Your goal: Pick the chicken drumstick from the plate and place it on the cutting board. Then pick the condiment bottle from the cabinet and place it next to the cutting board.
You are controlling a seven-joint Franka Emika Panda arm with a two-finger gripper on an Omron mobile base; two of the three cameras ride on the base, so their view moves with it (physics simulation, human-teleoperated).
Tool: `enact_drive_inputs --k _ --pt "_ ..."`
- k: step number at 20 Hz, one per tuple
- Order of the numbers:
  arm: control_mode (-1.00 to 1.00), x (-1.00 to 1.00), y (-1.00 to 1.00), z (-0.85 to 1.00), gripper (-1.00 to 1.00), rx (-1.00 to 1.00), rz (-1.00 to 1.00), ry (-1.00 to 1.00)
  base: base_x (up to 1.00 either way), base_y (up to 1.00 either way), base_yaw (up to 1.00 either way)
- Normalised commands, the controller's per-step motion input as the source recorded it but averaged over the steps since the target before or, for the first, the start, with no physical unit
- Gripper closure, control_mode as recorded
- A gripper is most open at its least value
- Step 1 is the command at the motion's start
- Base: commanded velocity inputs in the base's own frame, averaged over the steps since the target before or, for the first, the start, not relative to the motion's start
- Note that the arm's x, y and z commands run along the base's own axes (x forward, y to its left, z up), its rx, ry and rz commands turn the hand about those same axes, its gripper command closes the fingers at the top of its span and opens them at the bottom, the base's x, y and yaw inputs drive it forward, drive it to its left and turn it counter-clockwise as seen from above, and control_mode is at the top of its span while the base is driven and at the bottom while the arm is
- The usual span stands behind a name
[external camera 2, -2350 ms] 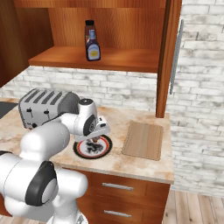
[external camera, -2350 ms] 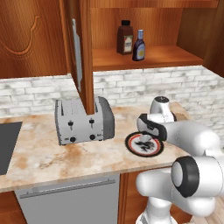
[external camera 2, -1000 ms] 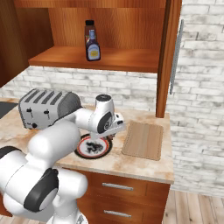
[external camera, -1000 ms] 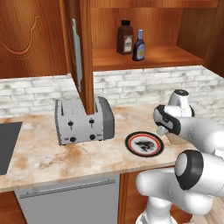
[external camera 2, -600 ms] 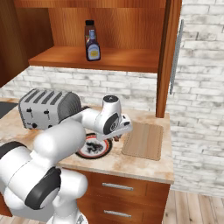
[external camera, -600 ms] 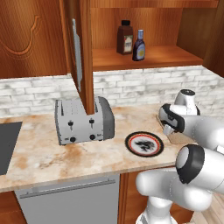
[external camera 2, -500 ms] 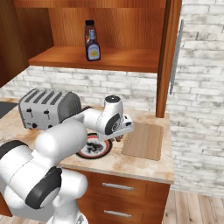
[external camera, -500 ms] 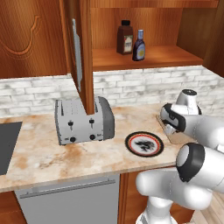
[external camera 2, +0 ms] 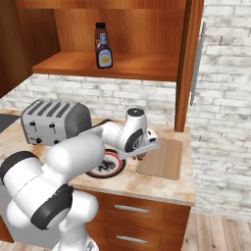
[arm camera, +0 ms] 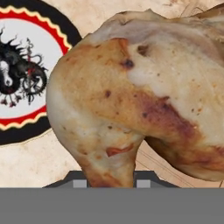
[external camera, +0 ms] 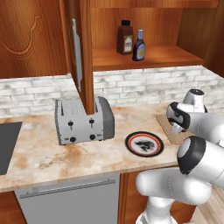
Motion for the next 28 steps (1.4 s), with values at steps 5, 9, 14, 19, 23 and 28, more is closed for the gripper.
enact_drive_inputs --k 5,9,14,19,23,28 --pt "-1.00 0.02 -0.18 -0.03 1.00 0.00 0.00 0.00 0.00 0.00 0.00" --pt "-1.00 0.06 -0.16 -0.07 1.00 0.00 0.00 0.00 0.00 0.00 0.00" --pt "-1.00 0.05 -0.15 -0.10 1.00 0.00 0.00 0.00 0.00 0.00 0.00" --pt "-1.00 0.09 -0.13 -0.12 1.00 0.00 0.00 0.00 0.00 0.00 0.00" --pt "-1.00 0.14 -0.11 -0.09 1.00 0.00 0.00 0.00 0.00 0.00 0.00" --pt "-1.00 0.16 -0.09 -0.09 1.00 0.00 0.00 0.00 0.00 0.00 0.00"
